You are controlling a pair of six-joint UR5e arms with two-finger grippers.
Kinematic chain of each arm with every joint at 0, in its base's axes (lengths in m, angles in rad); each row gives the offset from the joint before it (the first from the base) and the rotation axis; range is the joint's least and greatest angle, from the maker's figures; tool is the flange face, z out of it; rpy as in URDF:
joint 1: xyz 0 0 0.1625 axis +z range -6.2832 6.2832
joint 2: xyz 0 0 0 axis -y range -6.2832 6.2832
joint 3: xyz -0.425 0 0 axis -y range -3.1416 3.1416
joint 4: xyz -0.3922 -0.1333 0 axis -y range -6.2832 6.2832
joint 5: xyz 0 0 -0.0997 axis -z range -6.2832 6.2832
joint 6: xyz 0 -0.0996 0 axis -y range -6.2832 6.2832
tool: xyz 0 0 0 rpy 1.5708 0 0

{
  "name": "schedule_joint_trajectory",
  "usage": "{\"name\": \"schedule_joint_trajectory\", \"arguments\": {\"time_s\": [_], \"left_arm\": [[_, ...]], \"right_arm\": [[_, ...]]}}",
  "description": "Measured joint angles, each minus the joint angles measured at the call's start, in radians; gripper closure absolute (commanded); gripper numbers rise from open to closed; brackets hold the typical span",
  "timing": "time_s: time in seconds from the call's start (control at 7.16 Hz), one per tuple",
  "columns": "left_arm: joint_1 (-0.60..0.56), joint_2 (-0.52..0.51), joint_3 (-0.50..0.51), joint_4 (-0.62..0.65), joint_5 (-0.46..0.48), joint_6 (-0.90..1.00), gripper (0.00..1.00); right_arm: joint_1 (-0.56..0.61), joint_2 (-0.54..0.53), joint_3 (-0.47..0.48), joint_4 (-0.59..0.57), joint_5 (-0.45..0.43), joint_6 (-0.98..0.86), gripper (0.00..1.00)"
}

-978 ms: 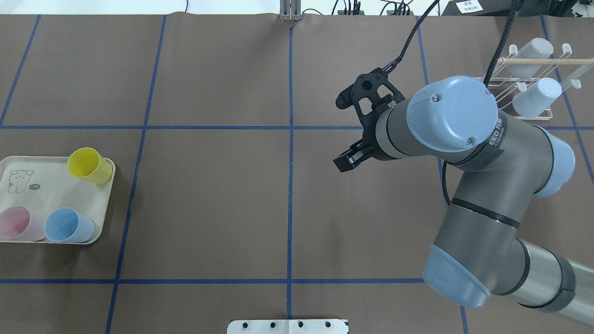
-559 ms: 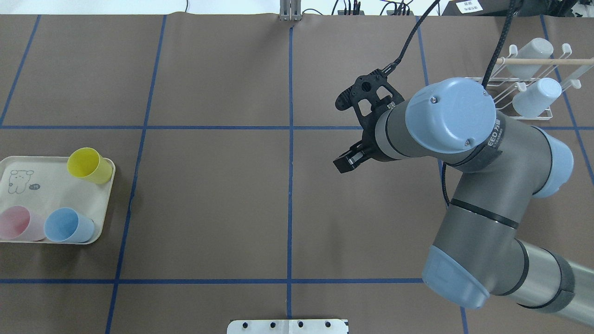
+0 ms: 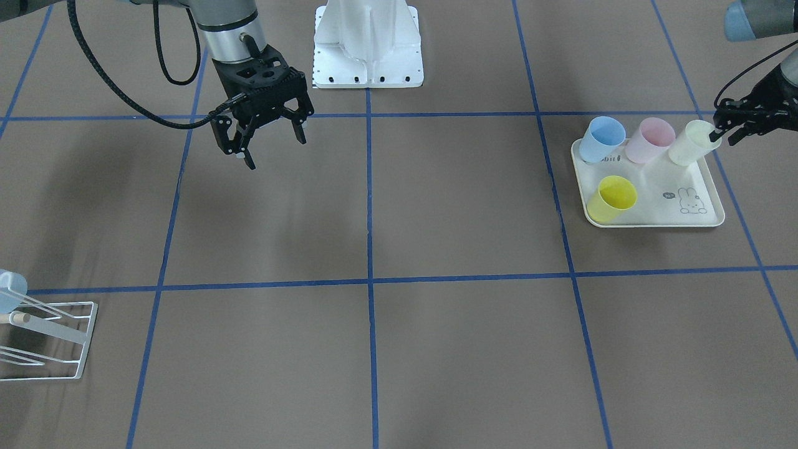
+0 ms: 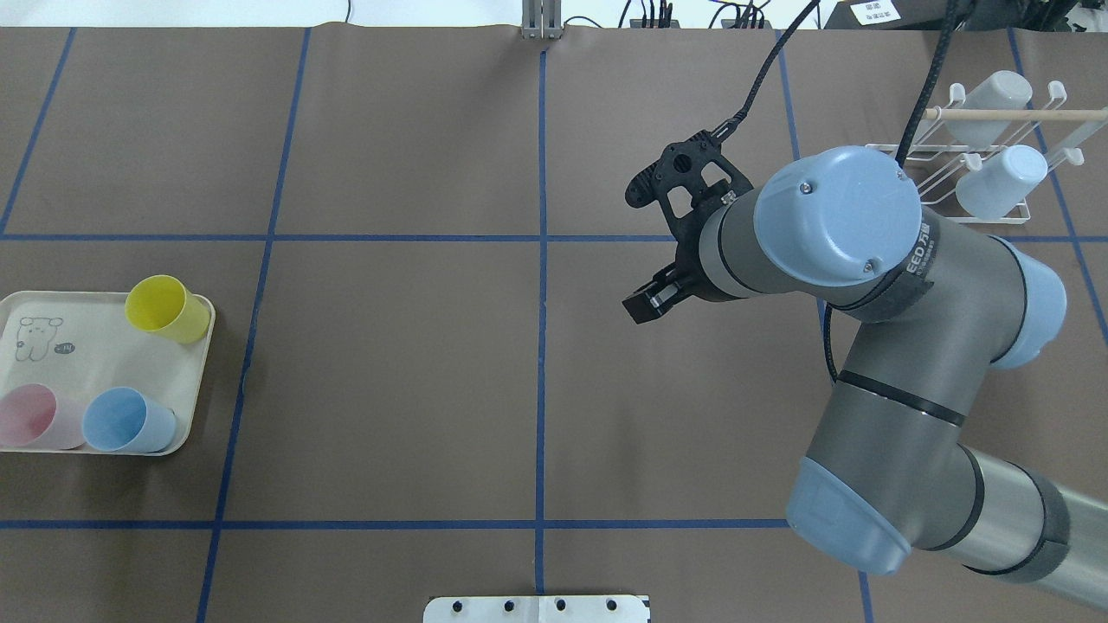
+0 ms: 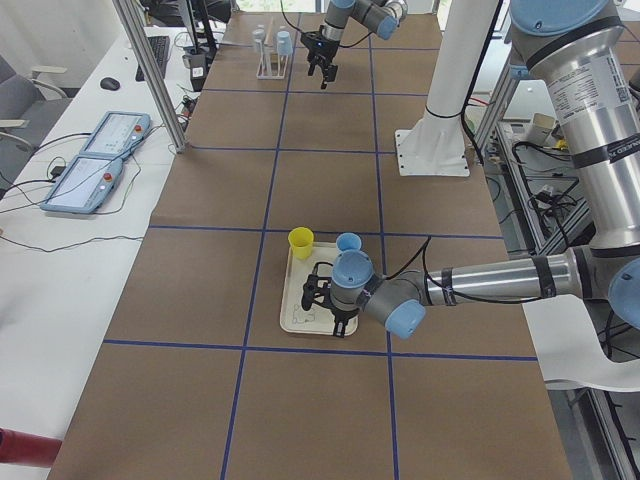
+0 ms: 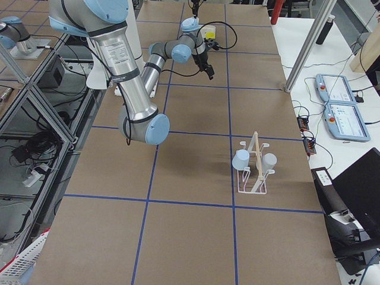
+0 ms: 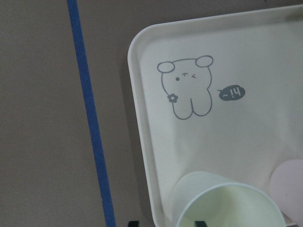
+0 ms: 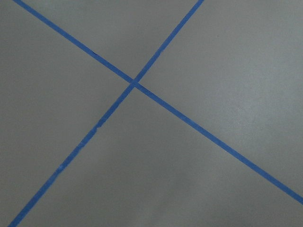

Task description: Transfer IKEA cup to right arm and place on rack

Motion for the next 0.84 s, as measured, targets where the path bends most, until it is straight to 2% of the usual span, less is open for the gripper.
{"name": "schedule_joint_trajectory", "arguments": {"time_s": [0.14, 0.28, 0.84], "left_arm": [[0.001, -0.001, 0.001, 0.0, -0.014, 0.0, 0.98], [0.003, -0.001, 0.001, -0.001, -0.023, 0.001, 1.0], [0.0, -0.013, -0.015, 0.002, -0.062, 0.002, 1.0]], "right_arm": [[0.0, 0.0, 0.0, 0.0, 0.0, -0.001, 0.0], [0.0, 0.0, -0.001, 0.0, -0.001, -0.002, 0.0], [0.001, 0.001, -0.001, 0.003, -0.005, -0.002, 0.0]]}}
